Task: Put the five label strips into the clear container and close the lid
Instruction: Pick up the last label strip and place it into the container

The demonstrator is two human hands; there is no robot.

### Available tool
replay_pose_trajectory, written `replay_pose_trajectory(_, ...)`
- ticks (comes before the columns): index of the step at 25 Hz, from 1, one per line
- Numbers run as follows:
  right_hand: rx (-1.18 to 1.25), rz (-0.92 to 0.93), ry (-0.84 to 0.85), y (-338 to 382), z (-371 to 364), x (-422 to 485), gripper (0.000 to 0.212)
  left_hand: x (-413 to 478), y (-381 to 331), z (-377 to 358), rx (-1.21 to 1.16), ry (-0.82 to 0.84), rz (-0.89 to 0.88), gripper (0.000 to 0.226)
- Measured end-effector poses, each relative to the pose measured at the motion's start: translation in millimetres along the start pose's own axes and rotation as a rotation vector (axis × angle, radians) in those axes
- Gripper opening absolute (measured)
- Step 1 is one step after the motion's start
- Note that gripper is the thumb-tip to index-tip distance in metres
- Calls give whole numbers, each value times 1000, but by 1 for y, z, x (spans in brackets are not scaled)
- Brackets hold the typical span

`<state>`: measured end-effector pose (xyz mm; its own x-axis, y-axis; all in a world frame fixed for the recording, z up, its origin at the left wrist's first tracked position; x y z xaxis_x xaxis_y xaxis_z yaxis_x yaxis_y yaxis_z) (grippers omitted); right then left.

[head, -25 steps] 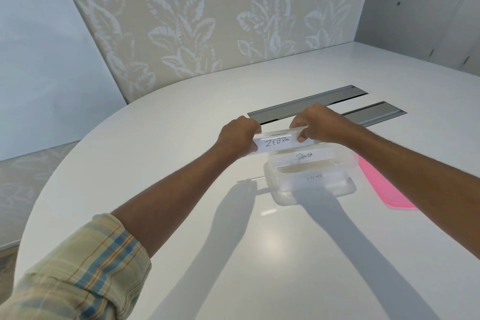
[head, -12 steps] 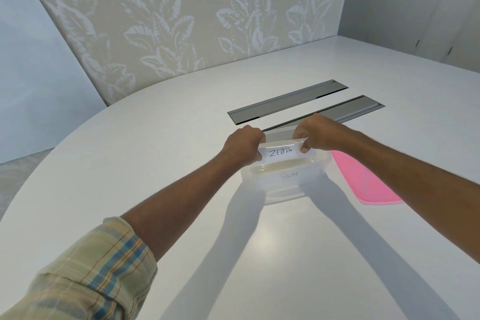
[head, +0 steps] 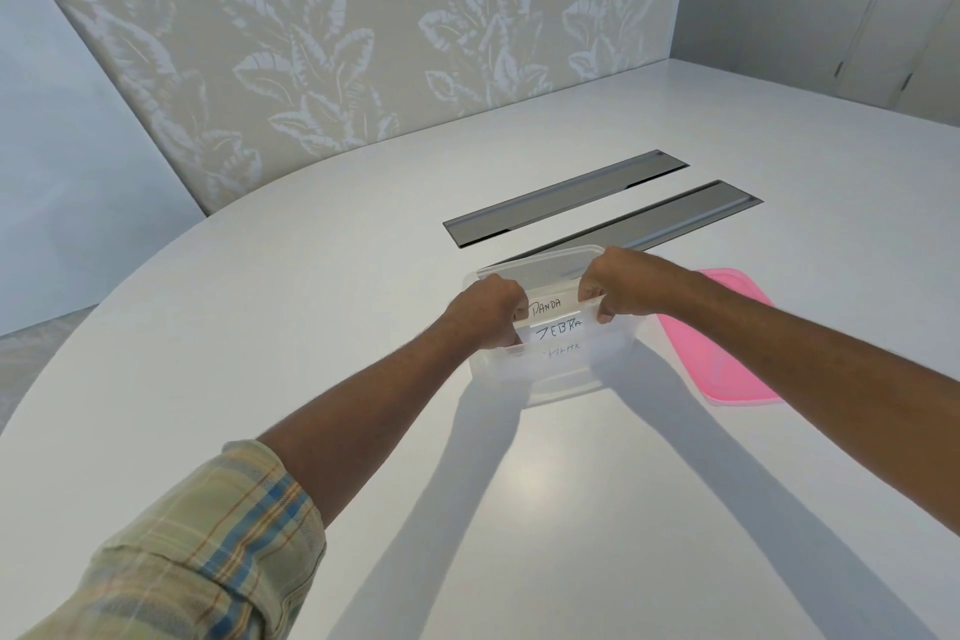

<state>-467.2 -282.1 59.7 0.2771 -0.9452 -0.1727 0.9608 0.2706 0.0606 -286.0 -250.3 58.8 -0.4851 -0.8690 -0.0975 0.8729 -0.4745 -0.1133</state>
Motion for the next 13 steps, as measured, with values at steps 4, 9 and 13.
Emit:
replay_pose_trajectory(4,-53,54,-18,5,-9,1,37,4,1,-8,28,36,-8,32)
replay_pose_trajectory(9,-49,95,-21,7,-14,3,38,9,5,-14,58,85,9,34)
replay_pose_trajectory(13,-49,108,-5,6,-18,6,38,13,6,-18,65,106,13,33)
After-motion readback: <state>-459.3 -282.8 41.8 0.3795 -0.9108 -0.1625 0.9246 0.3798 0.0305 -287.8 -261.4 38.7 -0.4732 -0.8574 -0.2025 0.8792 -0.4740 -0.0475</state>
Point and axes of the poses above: each hand's wrist, its own x-axis towards the middle knuckle, its own z-axis out of the back of the hand, y = z × x, the point moved 7 cm from there along x, towards the middle knuckle, and after that the axes turned 6 degrees about -z, right-handed, at the moved point
